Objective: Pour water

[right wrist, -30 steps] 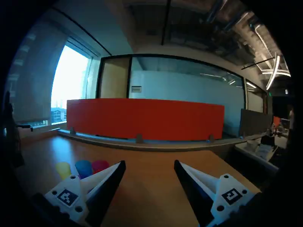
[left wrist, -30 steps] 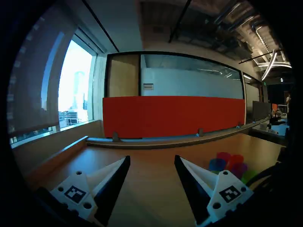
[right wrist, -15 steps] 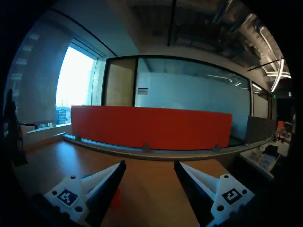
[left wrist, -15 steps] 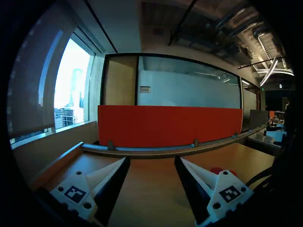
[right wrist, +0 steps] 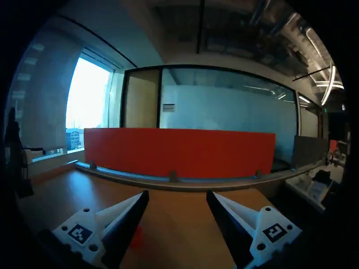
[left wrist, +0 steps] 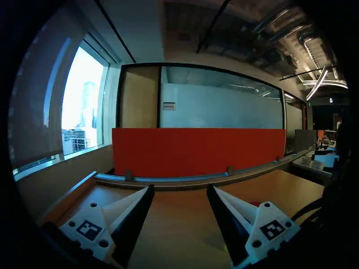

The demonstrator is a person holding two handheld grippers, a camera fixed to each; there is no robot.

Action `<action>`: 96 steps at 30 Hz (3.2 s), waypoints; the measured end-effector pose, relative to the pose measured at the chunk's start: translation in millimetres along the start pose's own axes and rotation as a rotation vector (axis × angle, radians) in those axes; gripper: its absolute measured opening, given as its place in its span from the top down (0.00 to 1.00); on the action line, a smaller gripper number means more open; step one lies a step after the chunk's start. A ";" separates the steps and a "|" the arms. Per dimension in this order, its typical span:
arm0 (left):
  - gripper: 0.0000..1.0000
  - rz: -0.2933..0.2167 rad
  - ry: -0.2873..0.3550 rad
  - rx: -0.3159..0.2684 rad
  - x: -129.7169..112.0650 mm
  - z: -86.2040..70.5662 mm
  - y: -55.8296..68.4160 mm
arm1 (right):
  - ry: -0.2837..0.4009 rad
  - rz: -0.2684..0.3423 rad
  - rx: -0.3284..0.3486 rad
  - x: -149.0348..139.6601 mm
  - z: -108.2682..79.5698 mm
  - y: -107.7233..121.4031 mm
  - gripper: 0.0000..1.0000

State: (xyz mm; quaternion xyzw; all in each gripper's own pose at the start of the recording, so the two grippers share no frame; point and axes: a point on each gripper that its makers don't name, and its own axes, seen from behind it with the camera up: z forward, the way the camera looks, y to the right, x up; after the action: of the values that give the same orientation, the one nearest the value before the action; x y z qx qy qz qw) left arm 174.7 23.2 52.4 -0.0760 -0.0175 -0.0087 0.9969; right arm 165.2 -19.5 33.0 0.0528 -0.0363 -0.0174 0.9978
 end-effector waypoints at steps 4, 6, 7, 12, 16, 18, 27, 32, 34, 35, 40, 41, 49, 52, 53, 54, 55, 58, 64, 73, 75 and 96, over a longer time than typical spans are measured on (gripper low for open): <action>0.14 -0.005 0.005 -0.006 6.0 -4.5 3.2 | 0.001 -0.007 0.009 5.4 -2.3 -0.6 0.01; 0.14 -0.006 0.007 -0.008 8.6 -6.7 4.7 | 0.004 -0.015 0.016 8.6 -2.5 -1.6 0.01; 0.14 -0.007 0.008 -0.009 9.6 -7.8 5.6 | 0.006 -0.019 0.020 10.1 -2.2 -2.3 0.01; 0.14 -0.009 0.000 -0.017 12.1 -9.8 10.4 | 0.020 -0.026 0.039 19.1 -0.2 -5.0 0.01; 0.14 -0.019 -0.021 -0.033 12.3 -5.8 15.9 | 0.018 -0.011 0.057 22.0 2.1 -5.7 0.01; 0.14 -0.029 -0.028 -0.049 12.7 -3.8 19.6 | 0.013 -0.002 0.068 21.1 3.2 -6.9 0.01; 0.14 -0.060 -0.054 -0.118 11.6 -1.1 29.3 | -0.015 0.007 0.142 15.4 4.3 -20.3 0.01; 0.14 -0.041 -0.065 -0.160 8.5 2.5 36.2 | -0.024 0.002 0.206 10.9 4.7 -31.4 0.01; 0.14 -0.037 -0.067 -0.184 7.7 4.2 40.7 | -0.030 0.000 0.236 9.8 4.4 -37.1 0.01; 0.14 -0.035 -0.068 -0.197 7.3 5.2 43.3 | -0.034 -0.002 0.253 9.3 4.2 -40.3 0.01; 0.14 -0.038 -0.068 -0.293 9.3 6.7 61.8 | -0.039 -0.018 0.351 7.3 0.1 -61.1 0.01; 0.14 -0.039 -0.067 -0.316 10.0 6.5 66.3 | -0.040 -0.022 0.373 6.5 -0.9 -65.8 0.01; 0.14 -0.071 -0.061 -0.438 12.7 4.6 88.1 | -0.045 -0.032 0.469 7.3 -5.7 -86.6 0.01; 0.14 -0.076 -0.066 -0.450 10.9 6.0 87.9 | -0.054 -0.038 0.477 5.4 -4.8 -89.2 0.01; 0.14 -0.075 -0.069 -0.450 9.9 6.9 86.8 | -0.059 -0.041 0.480 4.0 -4.7 -90.2 0.01; 0.14 -0.070 -0.073 -0.450 8.9 7.7 85.8 | -0.066 -0.045 0.483 2.5 -4.8 -91.0 0.01; 0.14 -0.064 -0.077 -0.450 7.7 8.5 84.6 | -0.073 -0.050 0.487 0.8 -5.0 -91.8 0.01; 0.14 -0.044 -0.090 -0.455 4.1 10.4 82.8 | -0.092 -0.064 0.500 -3.8 -6.5 -94.5 0.01; 0.14 -0.007 -0.116 -0.494 -3.3 12.2 86.6 | -0.145 -0.099 0.537 -18.5 -12.2 -99.8 0.01; 0.14 0.038 -0.160 -0.542 -13.3 17.1 87.9 | -0.216 -0.162 0.584 -36.1 -22.0 -104.8 0.01; 0.14 0.046 -0.170 -0.554 -15.5 18.0 88.1 | -0.225 -0.169 0.591 -37.9 -23.6 -105.4 0.01; 0.14 0.092 -0.202 -0.581 -33.6 28.2 86.1 | -0.302 -0.200 0.636 -78.1 -29.4 -113.6 0.01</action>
State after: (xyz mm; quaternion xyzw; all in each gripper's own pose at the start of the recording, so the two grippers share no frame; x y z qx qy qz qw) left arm 141.9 113.1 66.0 -0.3592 -0.1100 0.0396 0.9259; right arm 86.1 -126.4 -13.8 0.3603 -0.1816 -0.1102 0.9083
